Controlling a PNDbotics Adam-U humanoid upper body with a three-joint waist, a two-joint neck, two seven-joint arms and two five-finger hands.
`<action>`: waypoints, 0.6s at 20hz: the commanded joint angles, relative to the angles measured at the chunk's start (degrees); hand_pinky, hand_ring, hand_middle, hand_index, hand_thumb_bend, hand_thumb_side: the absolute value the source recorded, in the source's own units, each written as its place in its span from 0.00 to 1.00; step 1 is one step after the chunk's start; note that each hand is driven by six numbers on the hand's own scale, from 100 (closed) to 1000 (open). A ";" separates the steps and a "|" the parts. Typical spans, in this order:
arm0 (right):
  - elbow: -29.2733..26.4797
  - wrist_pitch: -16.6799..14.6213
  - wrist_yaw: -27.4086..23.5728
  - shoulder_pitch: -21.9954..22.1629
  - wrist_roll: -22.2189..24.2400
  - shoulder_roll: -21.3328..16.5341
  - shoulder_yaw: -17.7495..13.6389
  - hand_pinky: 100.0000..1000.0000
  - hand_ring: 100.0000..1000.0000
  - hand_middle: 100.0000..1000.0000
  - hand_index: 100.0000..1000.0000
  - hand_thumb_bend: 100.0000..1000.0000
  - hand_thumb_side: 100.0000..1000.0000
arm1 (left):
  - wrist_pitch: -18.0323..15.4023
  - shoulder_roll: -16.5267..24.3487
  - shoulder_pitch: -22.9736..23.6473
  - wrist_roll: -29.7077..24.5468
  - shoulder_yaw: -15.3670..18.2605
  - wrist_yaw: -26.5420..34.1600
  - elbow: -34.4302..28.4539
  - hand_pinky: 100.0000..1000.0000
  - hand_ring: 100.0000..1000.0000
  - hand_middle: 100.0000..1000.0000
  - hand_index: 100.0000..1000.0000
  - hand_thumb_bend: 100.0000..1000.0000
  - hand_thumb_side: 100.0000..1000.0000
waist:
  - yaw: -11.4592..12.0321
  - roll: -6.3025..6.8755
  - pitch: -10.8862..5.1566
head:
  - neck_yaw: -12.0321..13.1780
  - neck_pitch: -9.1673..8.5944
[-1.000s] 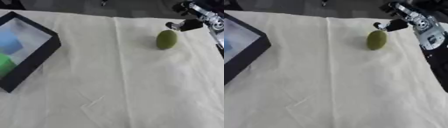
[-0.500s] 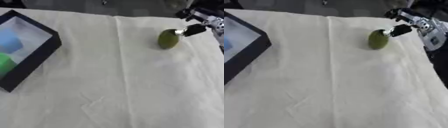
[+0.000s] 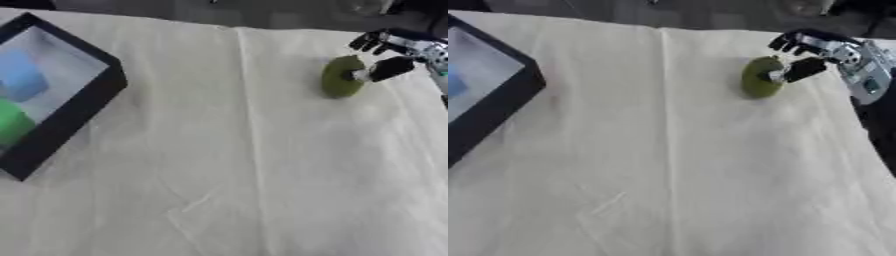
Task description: Pick up the objects with one hand, pass them to the other hand, and then place them into the box on the other side of the table.
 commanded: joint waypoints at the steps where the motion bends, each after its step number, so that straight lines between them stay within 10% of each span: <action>1: 0.01 0.07 2.61 -1.01 -1.28 -2.65 -0.78 0.84 0.87 0.81 0.86 0.38 0.42 | 0.09 2.06 -0.36 0.32 1.05 -0.37 -0.56 0.74 0.63 0.60 0.69 0.39 0.35 | 0.22 0.27 -0.87 | -0.38 -0.75; 12: 1.81 0.36 8.67 -0.70 -1.49 -2.74 -1.13 0.84 0.84 0.77 0.82 0.38 0.49 | 0.12 2.08 -0.03 0.24 1.04 -0.28 -0.82 0.74 0.63 0.60 0.68 0.39 0.36 | 0.34 0.32 -0.65 | -0.50 -0.83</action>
